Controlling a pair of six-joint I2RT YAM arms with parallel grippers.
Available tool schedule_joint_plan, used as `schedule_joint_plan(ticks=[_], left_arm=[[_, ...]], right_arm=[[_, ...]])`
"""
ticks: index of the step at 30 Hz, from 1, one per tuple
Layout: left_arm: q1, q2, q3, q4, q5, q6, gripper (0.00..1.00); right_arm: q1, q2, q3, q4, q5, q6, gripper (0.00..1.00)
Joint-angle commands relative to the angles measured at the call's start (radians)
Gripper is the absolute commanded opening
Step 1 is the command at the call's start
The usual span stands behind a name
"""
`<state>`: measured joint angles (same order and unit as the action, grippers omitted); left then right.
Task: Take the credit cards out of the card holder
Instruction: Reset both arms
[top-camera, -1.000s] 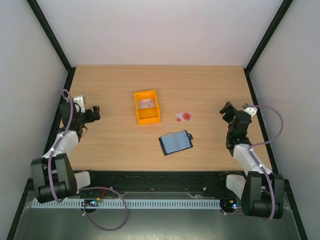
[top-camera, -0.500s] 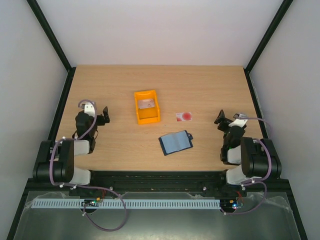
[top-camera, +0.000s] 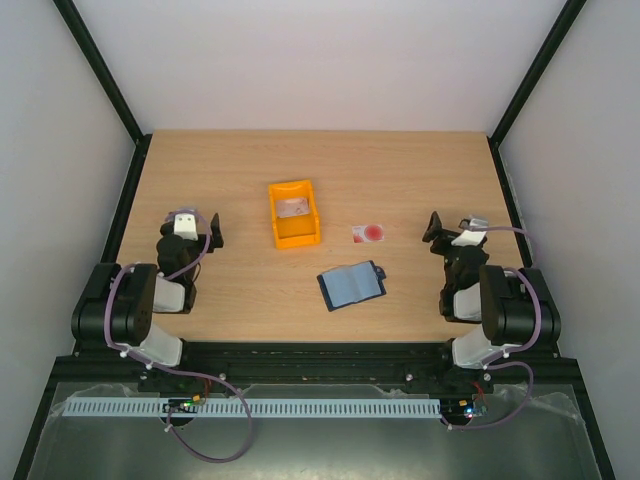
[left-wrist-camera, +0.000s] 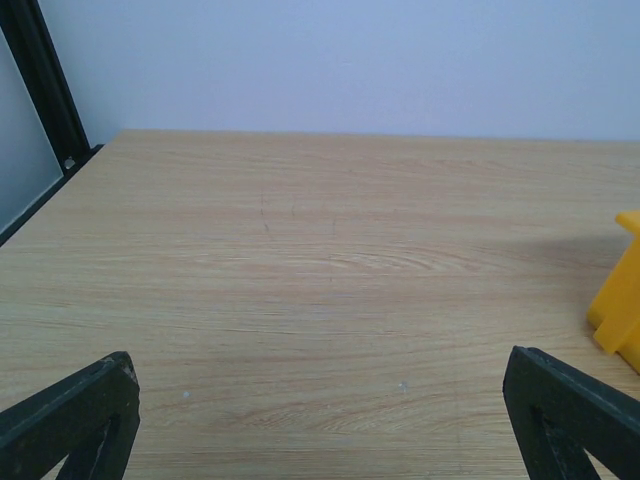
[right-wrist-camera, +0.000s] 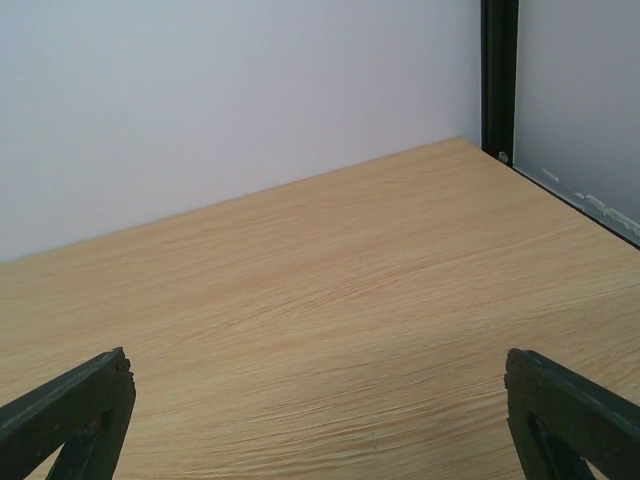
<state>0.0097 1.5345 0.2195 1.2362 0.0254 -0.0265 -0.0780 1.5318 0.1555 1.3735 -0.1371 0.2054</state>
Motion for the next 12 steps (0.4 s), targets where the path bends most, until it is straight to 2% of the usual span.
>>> schedule_joint_plan(ticks=[1,12], left_arm=[[-0.002,-0.002,0.014,0.053,-0.001,0.008,0.99],[-0.002,-0.002,0.016,0.052,-0.002,0.007,0.99]], right_arm=[[0.007,-0.003,0.014,0.009,0.011,-0.03,0.99],[0.04,-0.002,0.05,-0.059,0.08,-0.045,0.99]])
